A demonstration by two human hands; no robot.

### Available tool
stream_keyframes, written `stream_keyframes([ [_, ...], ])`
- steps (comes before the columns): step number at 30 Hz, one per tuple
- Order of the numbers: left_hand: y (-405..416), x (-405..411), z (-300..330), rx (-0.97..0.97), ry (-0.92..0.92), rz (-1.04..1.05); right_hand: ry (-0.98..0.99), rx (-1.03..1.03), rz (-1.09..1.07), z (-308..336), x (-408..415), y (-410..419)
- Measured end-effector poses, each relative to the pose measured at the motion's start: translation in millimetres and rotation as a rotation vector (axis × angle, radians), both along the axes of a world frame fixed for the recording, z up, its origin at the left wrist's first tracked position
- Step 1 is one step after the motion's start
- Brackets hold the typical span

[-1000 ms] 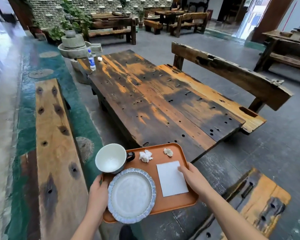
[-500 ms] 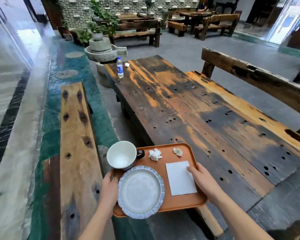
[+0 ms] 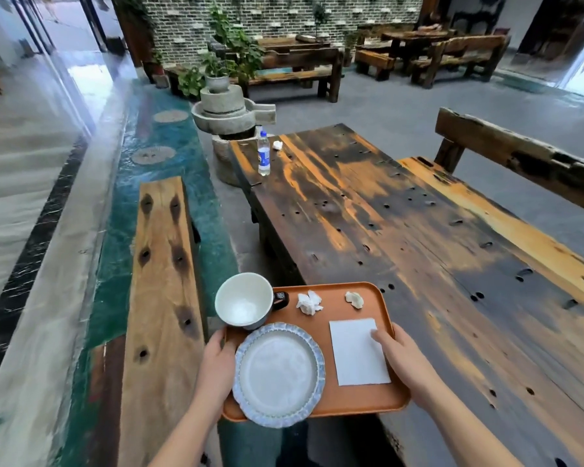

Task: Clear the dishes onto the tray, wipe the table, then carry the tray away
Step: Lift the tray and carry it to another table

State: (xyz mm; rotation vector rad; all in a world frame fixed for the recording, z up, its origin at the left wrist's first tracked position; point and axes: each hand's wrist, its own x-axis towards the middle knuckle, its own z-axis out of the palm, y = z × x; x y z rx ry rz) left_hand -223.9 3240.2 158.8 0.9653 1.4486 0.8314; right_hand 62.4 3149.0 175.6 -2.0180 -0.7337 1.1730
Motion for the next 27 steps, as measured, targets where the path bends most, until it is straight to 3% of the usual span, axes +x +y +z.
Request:
stream_keyframes([
  [8, 185.2, 59.0, 17.0, 0.073, 0.068, -0.103, 0.037, 0.057, -0.123, 4.4, 45.6, 159.5],
  [15, 313.3, 98.7, 12.8, 0.034, 0.057, -0.239, 0.042, 0.052, -0.26, 10.5, 62.3, 244.3],
  [27, 551.3, 158.5, 10.6, 0.028, 0.039, -0.656, 0.029, 0.08, -0.671, -3.7, 49.6, 400.4],
])
